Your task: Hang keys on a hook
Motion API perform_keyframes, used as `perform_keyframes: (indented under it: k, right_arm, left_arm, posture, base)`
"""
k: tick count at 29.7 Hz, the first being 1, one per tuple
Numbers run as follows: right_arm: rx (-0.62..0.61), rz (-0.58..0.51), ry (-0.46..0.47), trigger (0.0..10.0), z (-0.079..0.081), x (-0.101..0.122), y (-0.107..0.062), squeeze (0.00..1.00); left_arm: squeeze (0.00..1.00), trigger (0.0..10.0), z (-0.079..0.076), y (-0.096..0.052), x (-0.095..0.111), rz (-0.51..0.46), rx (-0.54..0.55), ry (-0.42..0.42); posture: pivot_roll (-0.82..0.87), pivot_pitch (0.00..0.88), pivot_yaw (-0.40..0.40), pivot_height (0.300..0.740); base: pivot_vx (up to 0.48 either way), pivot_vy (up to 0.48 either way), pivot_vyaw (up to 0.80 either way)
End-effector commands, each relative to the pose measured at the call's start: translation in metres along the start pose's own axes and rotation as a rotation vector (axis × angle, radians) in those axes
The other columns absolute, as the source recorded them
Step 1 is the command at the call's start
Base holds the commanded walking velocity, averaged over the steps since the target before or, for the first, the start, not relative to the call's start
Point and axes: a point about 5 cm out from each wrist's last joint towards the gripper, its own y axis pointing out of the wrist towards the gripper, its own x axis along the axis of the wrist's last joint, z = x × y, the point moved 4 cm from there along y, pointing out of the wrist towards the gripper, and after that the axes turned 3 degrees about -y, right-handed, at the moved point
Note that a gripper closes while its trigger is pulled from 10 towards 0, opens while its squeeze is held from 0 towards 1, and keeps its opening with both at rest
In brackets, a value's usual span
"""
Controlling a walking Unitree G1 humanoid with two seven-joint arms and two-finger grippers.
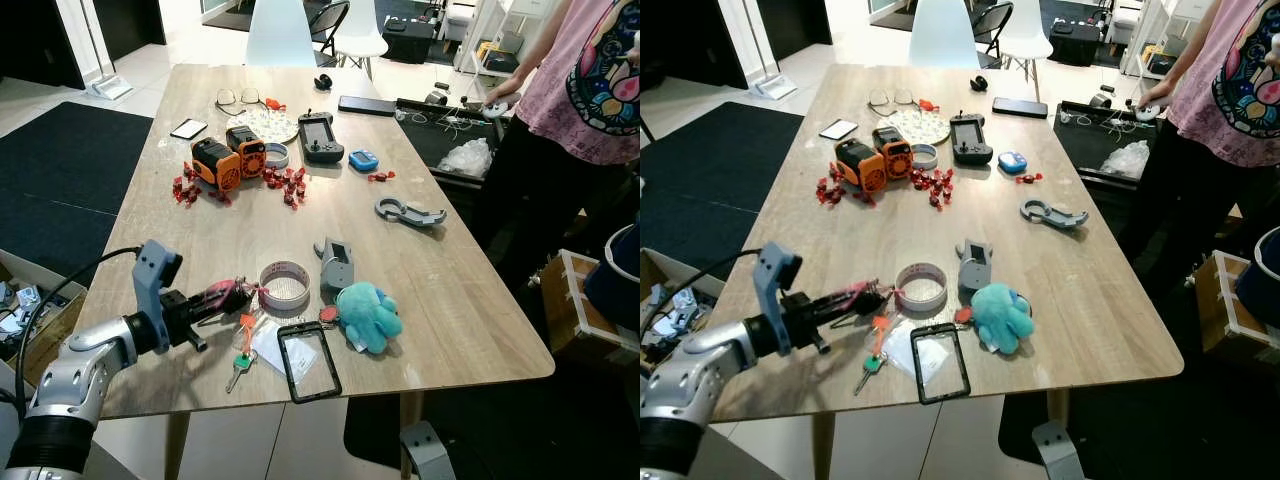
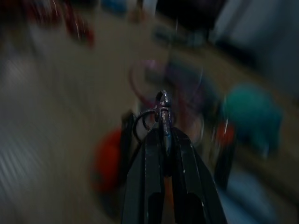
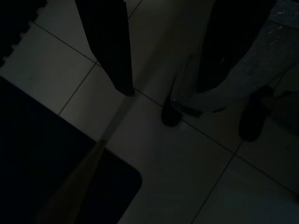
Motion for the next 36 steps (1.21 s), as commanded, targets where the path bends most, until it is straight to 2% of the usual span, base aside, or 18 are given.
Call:
perform_keyframes:
  k: [1, 5, 10, 13, 17, 18, 19, 22, 27, 30, 32, 34, 36]
  right_arm:
    - [-0.006, 0.023, 0.011, 10.0, -0.001, -0.008, -0.002, 0.00]
    - [-0.006, 0.024, 0.011, 10.0, -0.001, -0.009, -0.002, 0.00]
    - [-0.005, 0.024, 0.010, 10.0, 0.000, -0.009, -0.002, 0.00]
    - [-0.004, 0.023, 0.010, 10.0, 0.000, -0.009, -0.002, 0.00]
    - [-0.004, 0.022, 0.009, 10.0, 0.000, -0.008, -0.002, 0.00]
    - [-0.003, 0.023, 0.008, 10.0, 0.000, -0.008, -0.002, 0.00]
    - [-0.003, 0.023, 0.008, 10.0, 0.000, -0.008, -0.002, 0.00]
    - [-0.003, 0.023, 0.007, 10.0, 0.000, -0.008, -0.002, 0.00]
    - [-0.001, 0.024, 0.006, 10.0, 0.001, -0.008, -0.002, 0.00]
    - [0.000, 0.025, 0.006, 10.0, 0.001, -0.009, -0.002, 0.00]
    - [0.000, 0.025, 0.006, 10.0, 0.001, -0.009, -0.002, 0.00]
    - [0.000, 0.025, 0.006, 10.0, 0.001, -0.009, -0.002, 0.00]
    - [0.000, 0.026, 0.006, 10.0, 0.001, -0.009, -0.002, 0.00]
  left_arm:
    - [0.00, 0.0, -0.005, 0.003, 0.009, -0.042, -0.017, -0.008]
    - [0.00, 0.0, -0.008, 0.007, 0.028, -0.104, -0.003, 0.006]
    - [0.00, 0.0, -0.007, 0.009, 0.038, -0.139, 0.021, 0.023]
    - [0.00, 0.0, -0.007, 0.008, 0.051, -0.193, 0.043, 0.009]
    - [0.00, 0.0, -0.004, 0.008, 0.057, -0.207, 0.066, 0.030]
    - [0.00, 0.0, -0.003, 0.008, 0.048, -0.139, 0.078, 0.088]
    - [0.00, 0.0, -0.003, 0.008, 0.048, -0.139, 0.078, 0.088]
    - [0.00, 0.0, 0.000, 0.007, 0.032, -0.035, 0.100, 0.165]
    - [0.00, 0.0, 0.010, 0.001, -0.008, 0.215, 0.158, 0.336]
    - [0.00, 0.0, 0.013, 0.000, -0.012, 0.251, 0.175, 0.372]
    - [0.00, 0.0, 0.023, -0.003, -0.013, 0.285, 0.236, 0.419]
    - [0.00, 0.0, 0.023, -0.003, -0.013, 0.285, 0.236, 0.419]
    - [0.00, 0.0, 0.040, -0.009, -0.008, 0.306, 0.348, 0.474]
  posture:
    - [0.05, 0.093, -0.073, 0.740]
    - [0.05, 0.090, -0.071, 0.740]
    - [0.05, 0.088, -0.071, 0.740]
    - [0.05, 0.085, -0.070, 0.740]
    - [0.05, 0.084, -0.070, 0.740]
    - [0.05, 0.083, -0.071, 0.740]
    - [0.05, 0.083, -0.071, 0.740]
    - [0.05, 0.083, -0.070, 0.740]
    - [0.05, 0.087, -0.071, 0.740]
    - [0.05, 0.089, -0.070, 0.740]
    - [0.05, 0.091, -0.071, 0.740]
    - [0.05, 0.091, -0.071, 0.740]
    - [0.06, 0.094, -0.071, 0.740]
  base:
    - [0.000, 0.000, 0.00]
    - [0.000, 0.000, 0.00]
    - [0.000, 0.000, 0.00]
    - [0.000, 0.000, 0.00]
    - [0.000, 0.000, 0.00]
    - [0.000, 0.000, 0.00]
    - [0.000, 0.000, 0.00]
    - [0.000, 0.000, 0.00]
    - [0.000, 0.000, 0.00]
    - [0.000, 0.000, 0.00]
    - [0.000, 0.000, 0.00]
    - [0.000, 0.000, 0.00]
    - [0.000, 0.000, 0.00]
